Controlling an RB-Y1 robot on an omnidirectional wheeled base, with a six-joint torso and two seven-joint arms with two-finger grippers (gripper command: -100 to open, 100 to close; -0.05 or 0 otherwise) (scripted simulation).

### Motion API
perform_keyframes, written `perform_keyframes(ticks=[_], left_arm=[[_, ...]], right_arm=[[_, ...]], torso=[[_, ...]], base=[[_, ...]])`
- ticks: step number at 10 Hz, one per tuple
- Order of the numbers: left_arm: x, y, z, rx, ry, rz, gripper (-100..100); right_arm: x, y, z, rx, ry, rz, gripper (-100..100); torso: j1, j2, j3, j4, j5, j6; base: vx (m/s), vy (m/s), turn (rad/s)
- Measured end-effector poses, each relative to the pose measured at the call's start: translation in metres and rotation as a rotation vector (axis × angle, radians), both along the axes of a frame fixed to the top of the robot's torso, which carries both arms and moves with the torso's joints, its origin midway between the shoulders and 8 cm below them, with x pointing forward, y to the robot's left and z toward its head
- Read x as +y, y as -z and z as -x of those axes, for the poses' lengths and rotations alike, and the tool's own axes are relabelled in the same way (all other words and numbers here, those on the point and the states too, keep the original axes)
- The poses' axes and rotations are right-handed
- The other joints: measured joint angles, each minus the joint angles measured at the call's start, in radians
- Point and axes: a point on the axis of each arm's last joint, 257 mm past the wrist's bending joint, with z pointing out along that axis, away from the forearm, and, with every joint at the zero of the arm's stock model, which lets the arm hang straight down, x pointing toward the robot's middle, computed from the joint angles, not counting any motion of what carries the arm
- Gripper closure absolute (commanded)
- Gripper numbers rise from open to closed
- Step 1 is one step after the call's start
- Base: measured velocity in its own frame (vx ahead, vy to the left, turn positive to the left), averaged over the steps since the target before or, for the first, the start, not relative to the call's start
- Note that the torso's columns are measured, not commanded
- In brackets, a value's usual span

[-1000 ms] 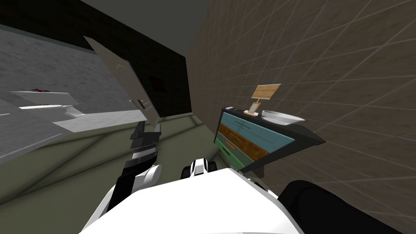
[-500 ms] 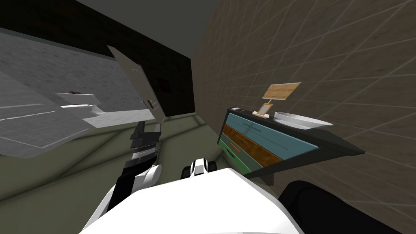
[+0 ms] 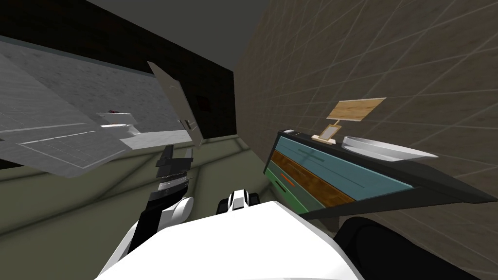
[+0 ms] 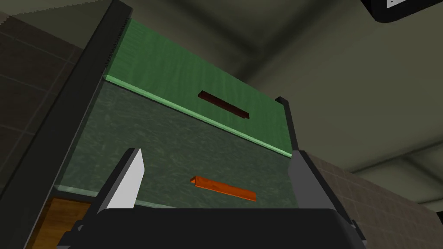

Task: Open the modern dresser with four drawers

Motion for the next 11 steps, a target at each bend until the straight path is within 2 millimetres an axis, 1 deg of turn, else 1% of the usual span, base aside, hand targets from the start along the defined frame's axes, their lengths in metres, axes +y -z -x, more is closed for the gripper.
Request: perform_keyframes(ticks=[1, 2, 3, 4, 5, 6, 7, 8, 9, 10, 11], left_arm=[[0.000, 0.000, 0.000, 0.000, 0.000, 0.000, 0], [0.000, 0.000, 0.000, 0.000, 0.000, 0.000, 0], [0.000, 0.000, 0.000, 0.000, 0.000, 0.000, 0], [0.000, 0.000, 0.000, 0.000, 0.000, 0.000, 0], [0.000, 0.000, 0.000, 0.000, 0.000, 0.000, 0], [0.000, 0.000, 0.000, 0.000, 0.000, 0.000, 0], [0.000, 0.000, 0.000, 0.000, 0.000, 0.000, 0], [0.000, 0.000, 0.000, 0.000, 0.000, 0.000, 0], [0.000, 0.000, 0.000, 0.000, 0.000, 0.000, 0], [0.000, 0.000, 0.000, 0.000, 0.000, 0.000, 0], [0.000, 0.000, 0.000, 0.000, 0.000, 0.000, 0]], right_arm=[[-0.015, -0.002, 0.007, 0.029, -0.004, 0.035, -100], [-0.038, -0.002, 0.021, 0.070, -0.003, 0.083, -100], [-0.054, -0.009, 0.023, 0.096, -0.010, 0.118, -100], [-0.072, -0.015, 0.033, 0.133, -0.014, 0.167, -100], [-0.085, -0.023, 0.042, 0.159, -0.016, 0.207, -100], [-0.106, -0.036, 0.051, 0.196, -0.016, 0.260, -100], [-0.127, -0.045, 0.055, 0.218, -0.017, 0.302, -100], [-0.145, -0.058, 0.062, 0.248, -0.026, 0.355, -100], [-0.164, -0.064, 0.064, 0.266, -0.024, 0.395, -100], [-0.188, -0.078, 0.071, 0.296, -0.030, 0.450, -100], [-0.199, -0.090, 0.074, 0.310, -0.032, 0.481, -100]], torso=[[-0.002, 0.001, 0.000, 0.000, 0.000, 0.000], [-0.003, 0.000, 0.000, 0.000, -0.001, 0.000], [-0.005, 0.000, 0.000, 0.000, -0.001, 0.000], [-0.003, 0.000, 0.000, 0.000, -0.001, 0.000], [-0.004, 0.001, 0.001, 0.000, -0.001, 0.001], [-0.003, 0.000, 0.000, 0.000, -0.001, 0.000], [-0.004, 0.001, 0.000, 0.000, -0.001, 0.000], [-0.003, 0.000, 0.000, 0.000, -0.001, 0.000], [-0.003, 0.001, 0.000, 0.000, -0.001, 0.001], [-0.002, 0.000, 0.000, 0.000, -0.001, 0.000], [-0.003, 0.001, 0.000, 0.000, -0.001, 0.001]], base=[[0.027, 0.100, 0.190], [0.029, 0.075, 0.086], [0.038, 0.086, 0.172], [0.029, 0.069, 0.097], [0.034, 0.080, 0.170], [0.031, 0.064, 0.110], [0.032, 0.072, 0.181], [0.033, 0.067, 0.100], [0.049, 0.078, 0.168], [0.033, 0.064, 0.083], [0.026, 0.074, 0.206]])
